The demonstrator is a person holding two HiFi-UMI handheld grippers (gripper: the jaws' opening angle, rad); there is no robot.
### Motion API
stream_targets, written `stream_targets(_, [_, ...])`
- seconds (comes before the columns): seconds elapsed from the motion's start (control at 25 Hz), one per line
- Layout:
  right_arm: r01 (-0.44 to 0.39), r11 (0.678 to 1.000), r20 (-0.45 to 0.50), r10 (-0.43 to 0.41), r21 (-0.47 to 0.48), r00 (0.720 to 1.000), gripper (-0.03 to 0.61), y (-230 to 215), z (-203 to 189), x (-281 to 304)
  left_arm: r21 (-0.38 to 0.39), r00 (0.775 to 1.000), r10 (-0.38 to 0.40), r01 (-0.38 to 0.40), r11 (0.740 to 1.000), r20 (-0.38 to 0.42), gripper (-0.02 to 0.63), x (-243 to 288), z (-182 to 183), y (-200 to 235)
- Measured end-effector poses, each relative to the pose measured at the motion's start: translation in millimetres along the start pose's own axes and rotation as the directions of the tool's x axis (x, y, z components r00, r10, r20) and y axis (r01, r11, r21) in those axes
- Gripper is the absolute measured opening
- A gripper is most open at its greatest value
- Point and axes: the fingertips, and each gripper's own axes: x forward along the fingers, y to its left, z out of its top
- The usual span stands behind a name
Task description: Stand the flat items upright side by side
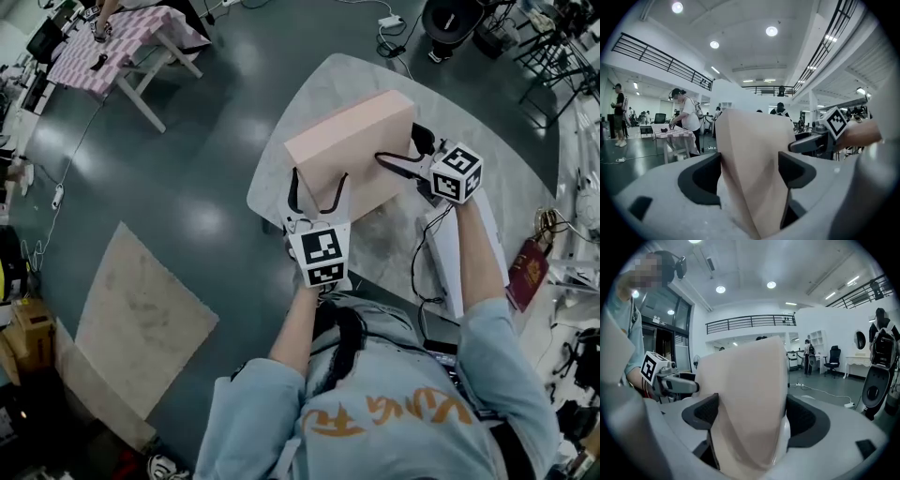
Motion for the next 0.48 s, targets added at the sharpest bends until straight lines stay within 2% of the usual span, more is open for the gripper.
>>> stream_targets(0.48, [0.033, 0.997, -0.017, -0.034, -0.076, 0.999, 0.456, 27, -19, -55, 0.042, 0.999, 0.007, -0.008, 0.999, 0.040, 0.382, -48, -4, -47])
